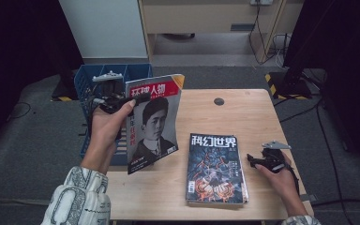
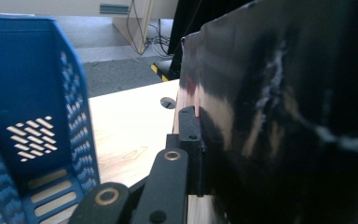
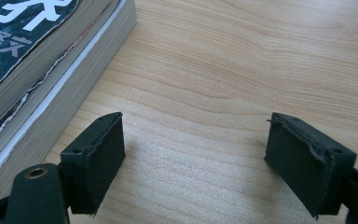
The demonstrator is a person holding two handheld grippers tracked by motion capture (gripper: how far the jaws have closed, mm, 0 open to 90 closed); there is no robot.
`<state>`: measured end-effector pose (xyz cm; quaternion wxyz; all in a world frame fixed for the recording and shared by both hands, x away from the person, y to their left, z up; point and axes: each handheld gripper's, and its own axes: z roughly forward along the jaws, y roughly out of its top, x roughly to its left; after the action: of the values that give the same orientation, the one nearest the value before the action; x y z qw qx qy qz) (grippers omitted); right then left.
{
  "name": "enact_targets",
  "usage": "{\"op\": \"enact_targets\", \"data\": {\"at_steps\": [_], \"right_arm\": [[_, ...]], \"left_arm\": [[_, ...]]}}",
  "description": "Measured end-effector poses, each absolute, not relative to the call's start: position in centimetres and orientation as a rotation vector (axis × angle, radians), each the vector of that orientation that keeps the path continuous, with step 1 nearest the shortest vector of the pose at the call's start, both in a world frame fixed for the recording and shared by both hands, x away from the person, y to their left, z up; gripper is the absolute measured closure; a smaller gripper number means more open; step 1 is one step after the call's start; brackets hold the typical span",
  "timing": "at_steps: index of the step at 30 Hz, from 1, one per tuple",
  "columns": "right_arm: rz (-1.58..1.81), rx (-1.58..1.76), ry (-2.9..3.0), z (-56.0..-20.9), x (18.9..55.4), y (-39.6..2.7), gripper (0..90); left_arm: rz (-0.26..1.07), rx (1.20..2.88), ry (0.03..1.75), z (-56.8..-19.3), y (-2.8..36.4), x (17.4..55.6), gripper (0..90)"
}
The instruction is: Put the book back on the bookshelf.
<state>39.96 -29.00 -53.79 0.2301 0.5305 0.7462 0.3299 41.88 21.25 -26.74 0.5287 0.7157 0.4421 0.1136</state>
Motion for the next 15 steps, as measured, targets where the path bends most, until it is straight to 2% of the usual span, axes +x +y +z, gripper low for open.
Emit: {"op": "enact_targets", "data": {"at_steps": [15], "right_arm": [[0.908, 1.459, 2.053, -53.8, 40.0, -29.0, 19.6]], "left_arm": [[0.264, 1.654, 1.113, -26.7, 24.7, 41.4, 86.3]]}}
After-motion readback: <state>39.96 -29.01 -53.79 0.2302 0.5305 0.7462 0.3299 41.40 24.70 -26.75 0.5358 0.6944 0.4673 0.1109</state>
